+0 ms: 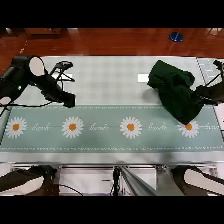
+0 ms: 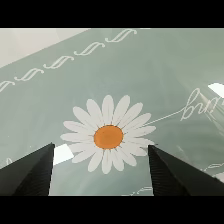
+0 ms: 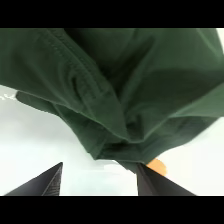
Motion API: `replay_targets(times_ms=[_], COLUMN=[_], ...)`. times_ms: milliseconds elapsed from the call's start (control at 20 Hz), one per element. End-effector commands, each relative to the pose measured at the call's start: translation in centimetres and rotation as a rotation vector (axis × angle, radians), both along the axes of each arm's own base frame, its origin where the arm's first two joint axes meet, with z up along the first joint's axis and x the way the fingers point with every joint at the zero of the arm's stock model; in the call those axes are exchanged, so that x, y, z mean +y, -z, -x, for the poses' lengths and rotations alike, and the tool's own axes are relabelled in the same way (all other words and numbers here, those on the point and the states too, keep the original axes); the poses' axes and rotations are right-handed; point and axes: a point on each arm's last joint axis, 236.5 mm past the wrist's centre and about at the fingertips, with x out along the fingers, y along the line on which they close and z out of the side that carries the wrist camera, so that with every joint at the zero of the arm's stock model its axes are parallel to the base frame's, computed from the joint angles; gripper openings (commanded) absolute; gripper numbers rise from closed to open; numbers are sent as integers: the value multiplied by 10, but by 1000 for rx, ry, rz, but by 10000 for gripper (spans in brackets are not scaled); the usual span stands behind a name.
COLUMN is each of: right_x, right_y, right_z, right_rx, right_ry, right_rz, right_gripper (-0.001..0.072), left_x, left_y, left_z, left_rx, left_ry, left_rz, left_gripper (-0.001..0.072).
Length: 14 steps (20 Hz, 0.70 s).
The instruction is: Fold the shirts.
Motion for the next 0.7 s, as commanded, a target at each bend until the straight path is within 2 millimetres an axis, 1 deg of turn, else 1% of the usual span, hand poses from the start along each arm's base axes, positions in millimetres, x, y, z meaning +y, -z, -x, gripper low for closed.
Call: replay_targets(times_ms=[0, 200, 400, 500, 550, 600, 650], right_x=[5, 7, 22, 25, 25, 24, 23], right_y=[-1, -1, 6, 10, 10, 7, 3], right_z=[-3, -5, -17, -31, -42, -54, -67], right_rx=[-11, -18, -37, -74, -113, -163, -217], right_ry=[-5, -16, -92, -119, -122, -112, -97], right_rz=[-22, -19, 17, 58, 75, 86, 91], right_gripper=[530, 530, 530, 541, 555, 592, 601], left_x=[0, 0, 0, 0, 0, 0, 0], left_y=[0, 0, 0, 0, 0, 0, 0], left_z=[-1, -1, -1, -1, -1, -1, -1], left_rx=[-3, -3, -3, -3, -3, -3, -3], left_ry=[0, 0, 0, 0, 0, 0, 0], left_rz=[1, 0, 0, 1, 0, 0, 0], left_gripper=[720, 720, 720, 720, 720, 720, 720])
